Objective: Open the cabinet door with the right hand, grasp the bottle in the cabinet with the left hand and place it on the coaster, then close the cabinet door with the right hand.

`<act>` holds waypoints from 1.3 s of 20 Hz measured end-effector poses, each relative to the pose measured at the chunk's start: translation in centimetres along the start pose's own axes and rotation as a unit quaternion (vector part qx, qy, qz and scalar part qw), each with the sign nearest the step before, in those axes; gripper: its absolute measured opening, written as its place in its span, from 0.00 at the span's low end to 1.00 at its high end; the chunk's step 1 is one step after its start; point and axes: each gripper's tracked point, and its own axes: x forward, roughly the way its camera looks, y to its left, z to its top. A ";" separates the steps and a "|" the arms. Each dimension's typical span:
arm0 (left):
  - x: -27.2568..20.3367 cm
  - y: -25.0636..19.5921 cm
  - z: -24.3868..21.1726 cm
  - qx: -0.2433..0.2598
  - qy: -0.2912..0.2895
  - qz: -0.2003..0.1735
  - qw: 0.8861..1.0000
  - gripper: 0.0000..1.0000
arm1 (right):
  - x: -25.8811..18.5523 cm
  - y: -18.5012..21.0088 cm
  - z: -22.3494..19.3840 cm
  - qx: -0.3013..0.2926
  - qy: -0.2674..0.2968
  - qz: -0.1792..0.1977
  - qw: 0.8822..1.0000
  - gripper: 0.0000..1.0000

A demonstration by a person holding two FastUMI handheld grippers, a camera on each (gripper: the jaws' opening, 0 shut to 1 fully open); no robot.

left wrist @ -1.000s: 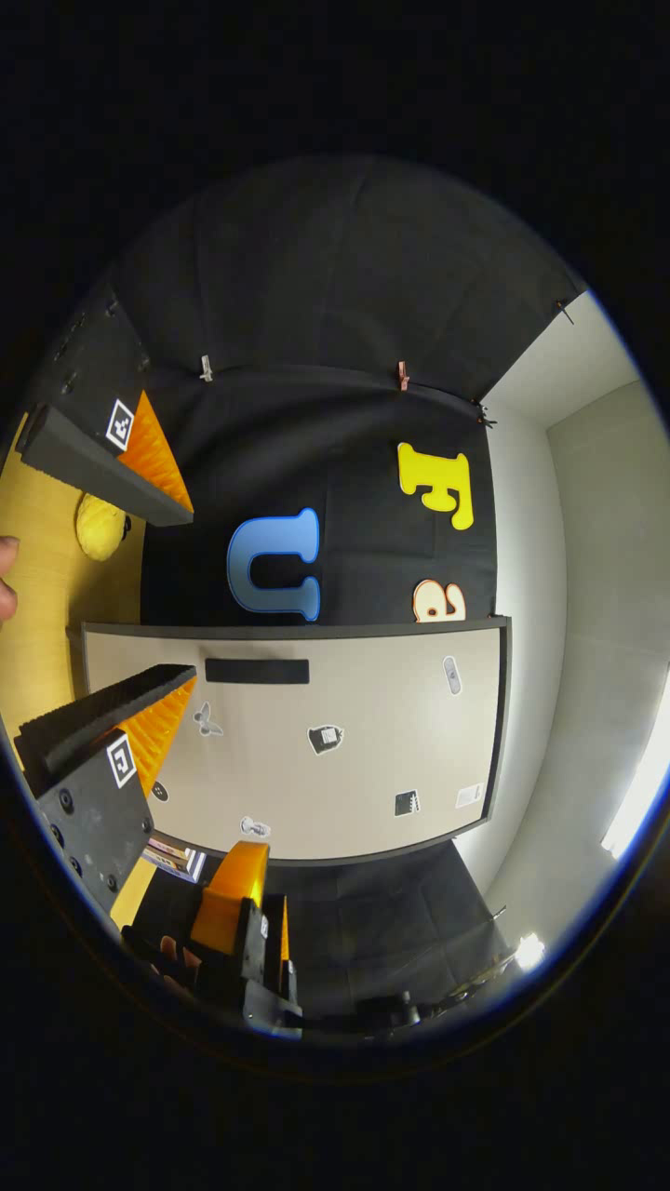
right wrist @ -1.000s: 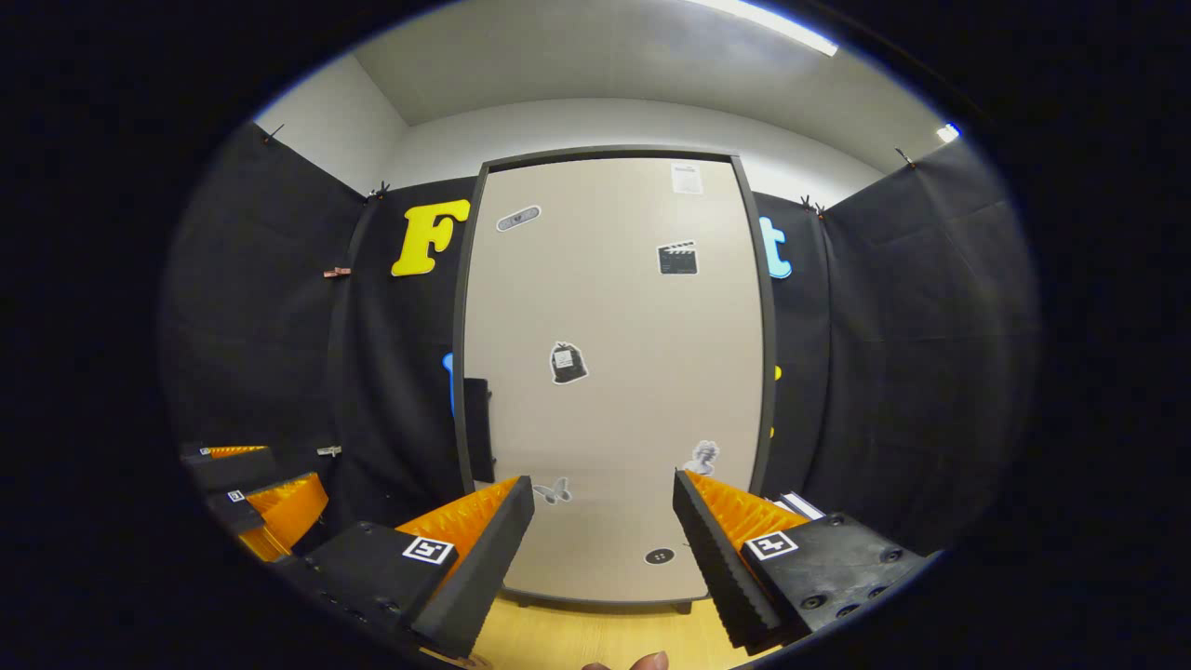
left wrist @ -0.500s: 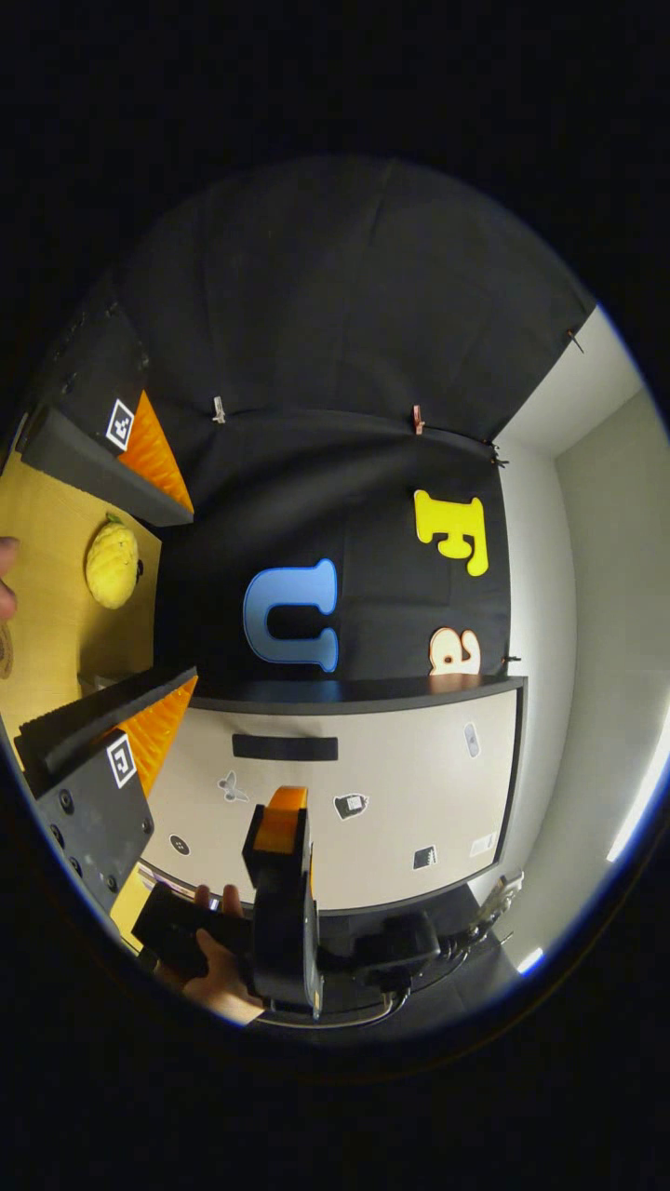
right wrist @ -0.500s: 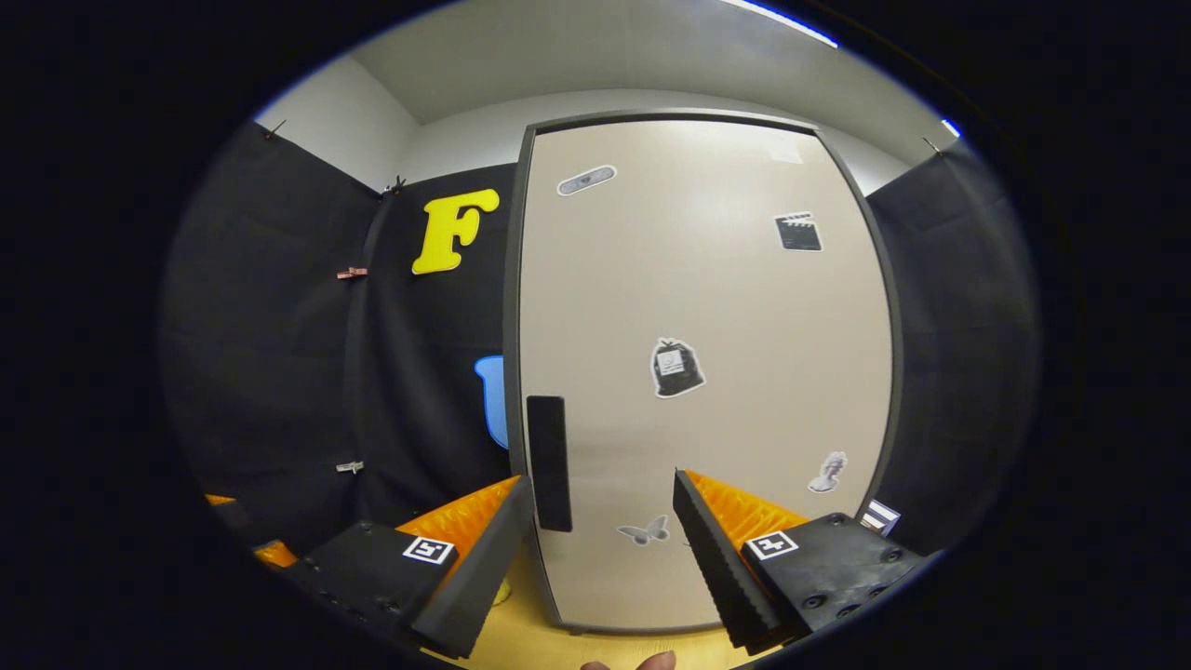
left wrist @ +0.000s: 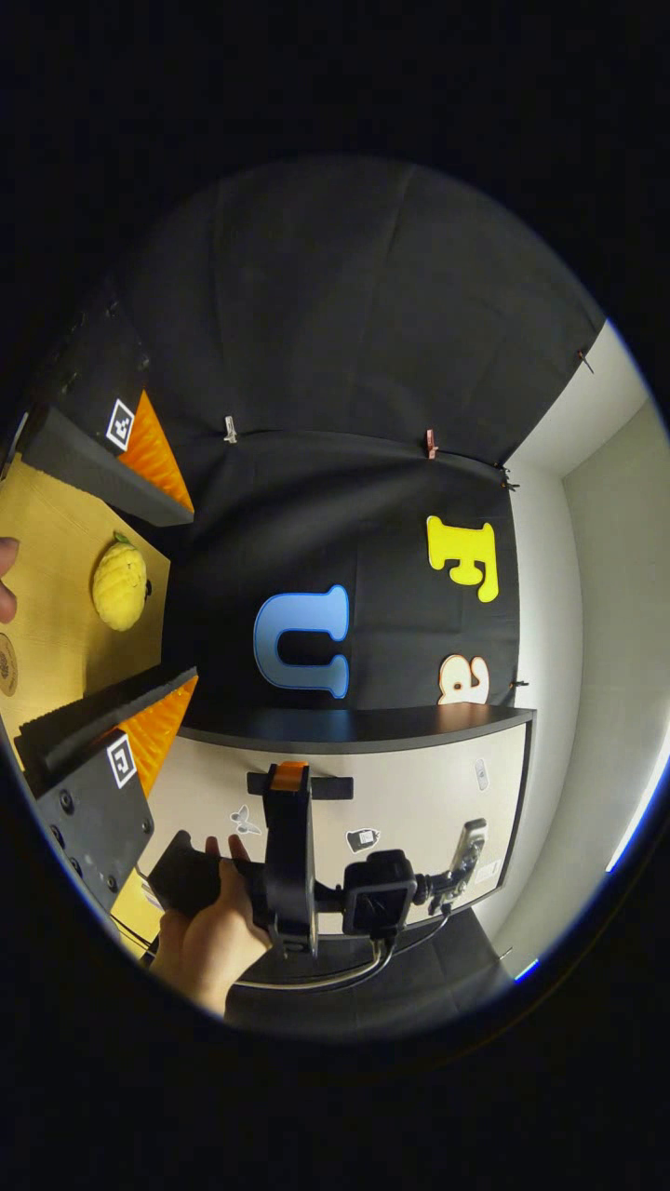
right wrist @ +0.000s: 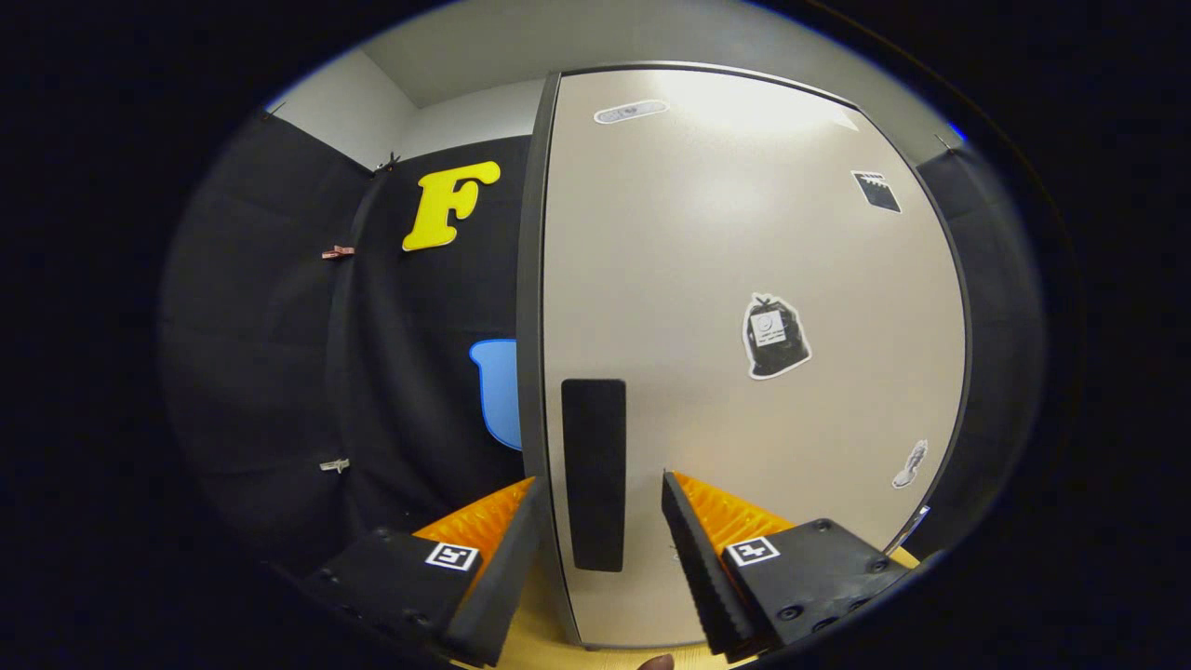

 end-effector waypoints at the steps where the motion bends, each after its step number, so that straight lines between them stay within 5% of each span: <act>1: -0.1 0.0 0.0 0.000 0.000 0.000 1.000 0.95 | 0.5 0.1 -0.6 0.002 0.009 -0.004 1.000 0.71; 4: -0.6 0.2 -0.2 0.003 -0.002 0.000 1.000 0.95 | 0.9 -0.2 -1.1 0.023 0.015 -0.024 0.999 0.34; 5: -0.6 0.2 0.0 0.003 -0.002 -0.001 1.000 0.95 | 0.0 -0.4 -1.1 0.025 0.017 -0.030 0.999 0.39; 7: -0.8 0.1 -0.1 0.002 -0.001 -0.002 1.000 0.95 | 1.0 -0.4 -1.3 0.016 0.011 -0.027 0.999 0.22; 26: -6.0 -2.7 2.0 0.008 -0.015 -0.005 1.000 0.94 | -7.9 -0.6 -1.0 0.043 0.032 0.082 0.995 0.14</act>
